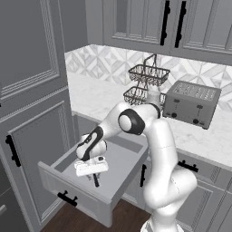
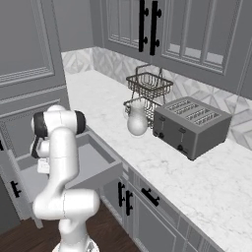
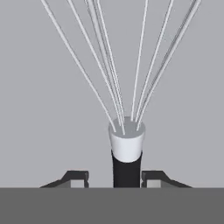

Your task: Pick the whisk from the drawer and place it on the counter.

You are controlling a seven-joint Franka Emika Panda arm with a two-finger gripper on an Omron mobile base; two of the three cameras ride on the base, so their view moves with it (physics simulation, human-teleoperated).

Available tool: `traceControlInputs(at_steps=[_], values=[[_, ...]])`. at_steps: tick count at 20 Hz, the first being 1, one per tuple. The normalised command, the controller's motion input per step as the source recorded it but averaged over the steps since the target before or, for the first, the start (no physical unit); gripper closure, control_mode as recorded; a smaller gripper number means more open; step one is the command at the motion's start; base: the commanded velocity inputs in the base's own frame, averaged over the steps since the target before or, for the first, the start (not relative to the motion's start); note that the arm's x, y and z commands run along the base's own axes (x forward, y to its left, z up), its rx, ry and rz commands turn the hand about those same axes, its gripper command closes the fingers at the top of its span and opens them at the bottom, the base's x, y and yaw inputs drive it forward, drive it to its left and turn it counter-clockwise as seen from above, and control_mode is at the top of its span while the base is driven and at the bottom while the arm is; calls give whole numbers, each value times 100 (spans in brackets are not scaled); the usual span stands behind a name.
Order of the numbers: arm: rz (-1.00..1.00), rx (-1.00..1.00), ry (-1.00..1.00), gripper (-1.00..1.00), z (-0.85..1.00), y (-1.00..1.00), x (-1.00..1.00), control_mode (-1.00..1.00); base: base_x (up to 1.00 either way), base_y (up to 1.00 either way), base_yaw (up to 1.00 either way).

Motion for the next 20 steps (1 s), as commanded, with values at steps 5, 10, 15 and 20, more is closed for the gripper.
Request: traceControlInputs(at_steps=[5,10,15,20], values=[[0,0,-2,100,-3,-1,-2,-100,0,0,0],[-1,1,-17,100,41,-9,-25,-100,0,0,0],[-10,2,-32,100,100,-44,-58,-100,0,0,0],[-11,0,-38,100,100,-59,-43,-100,0,0,0]])
